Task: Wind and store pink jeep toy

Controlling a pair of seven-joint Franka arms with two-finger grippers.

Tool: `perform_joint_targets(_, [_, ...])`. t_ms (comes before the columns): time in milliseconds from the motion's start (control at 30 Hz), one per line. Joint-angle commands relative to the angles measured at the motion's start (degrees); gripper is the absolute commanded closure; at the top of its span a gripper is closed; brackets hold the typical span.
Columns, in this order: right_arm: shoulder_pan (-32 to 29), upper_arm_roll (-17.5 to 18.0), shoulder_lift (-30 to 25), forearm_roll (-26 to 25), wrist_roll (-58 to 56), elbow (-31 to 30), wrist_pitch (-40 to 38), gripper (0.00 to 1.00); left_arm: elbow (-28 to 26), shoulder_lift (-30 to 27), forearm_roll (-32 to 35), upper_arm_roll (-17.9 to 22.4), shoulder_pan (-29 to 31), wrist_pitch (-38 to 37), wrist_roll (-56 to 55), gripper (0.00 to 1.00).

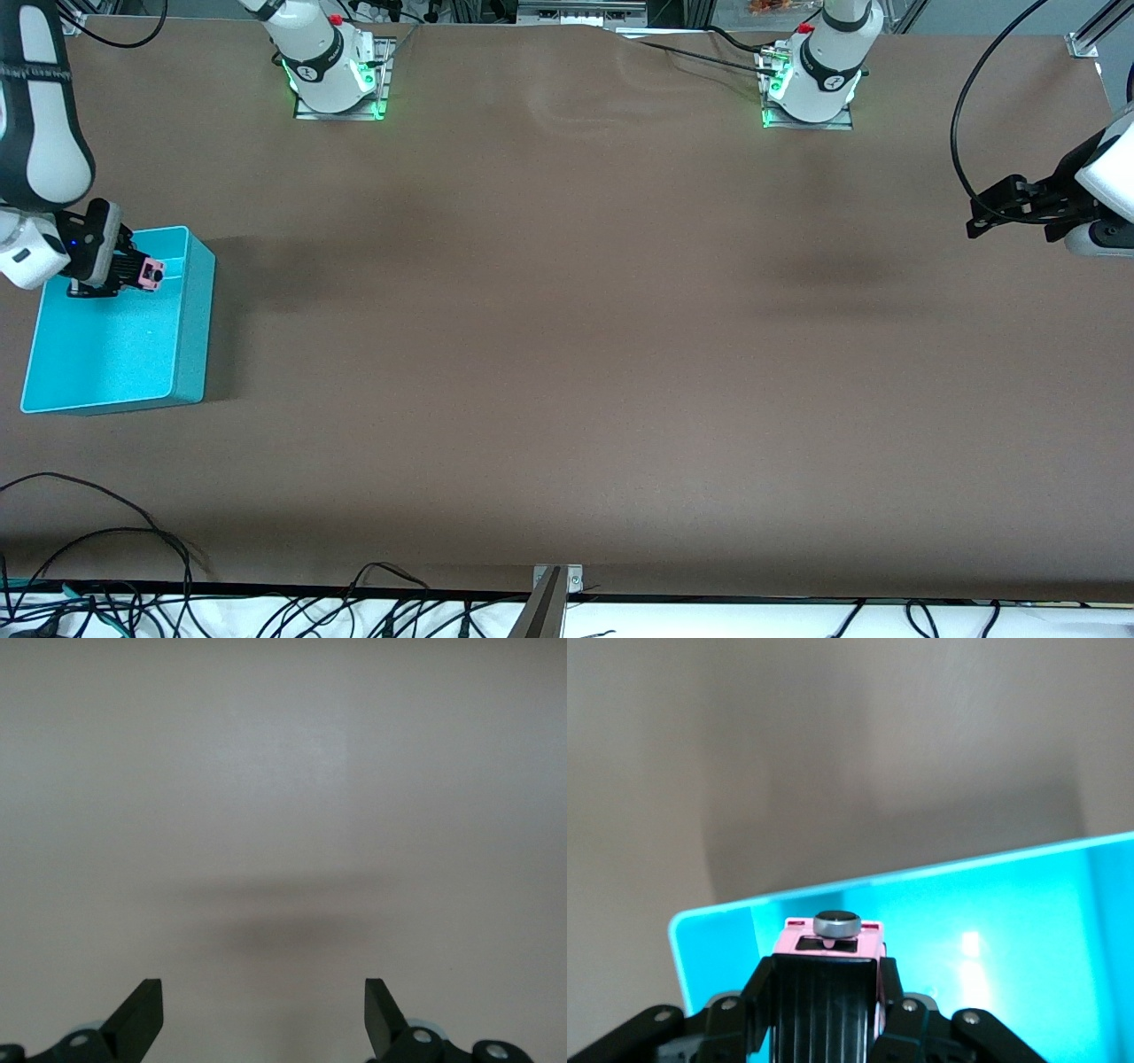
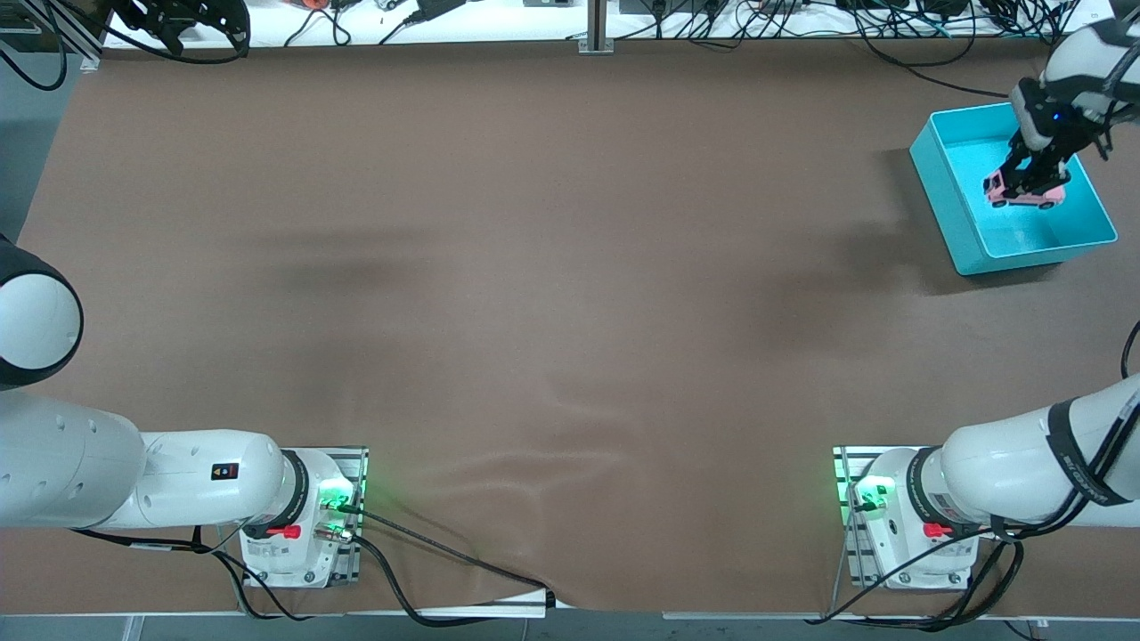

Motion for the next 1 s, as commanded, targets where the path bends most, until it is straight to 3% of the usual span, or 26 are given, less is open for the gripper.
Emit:
perform_joint_targets(0, [-1.8, 0.5, 3.4, 0.1, -1.4, 0.1, 2.5, 1.0, 1.1, 0.0, -0.1, -0.1, 0.4, -1.2, 0.0, 0.0])
perform_joint_targets(233, [-6.4, 3.9, 7.3, 0.1, -2.8, 0.2, 5.4, 0.98, 1.1, 0.0, -0.2, -0.1, 0.4, -1.2, 0.0, 0.0])
perform_joint_targets(467, [-14.3, 13.1, 8.5, 0.2, -3.2, 0.2, 7.6, 0.4, 1.1, 0.0, -0.1, -0.1, 0.3, -1.2, -0.1, 0.0])
perform_joint_targets(600, [-15.4, 14.5, 7.5, 0.3, -2.9, 0.2, 7.1, 0.23, 1.3, -0.1, -0.1, -0.6, 0.2, -2.6, -0.1, 0.0])
perform_joint_targets(700, [-15.3, 15.8, 4.9, 0.5, -1.6, 0.1, 6.9, 0.03, 1.9, -0.1, -0.1, -1.0, -0.3, -2.9, -0.4, 0.0])
perform_joint_targets(967, [-15.2, 20.1, -3.3, 0.7, 4.6, -0.2, 3.3, 0.0, 2.0, -0.1, -0.1, -0.8, -0.2, -2.9, -0.3, 0.0])
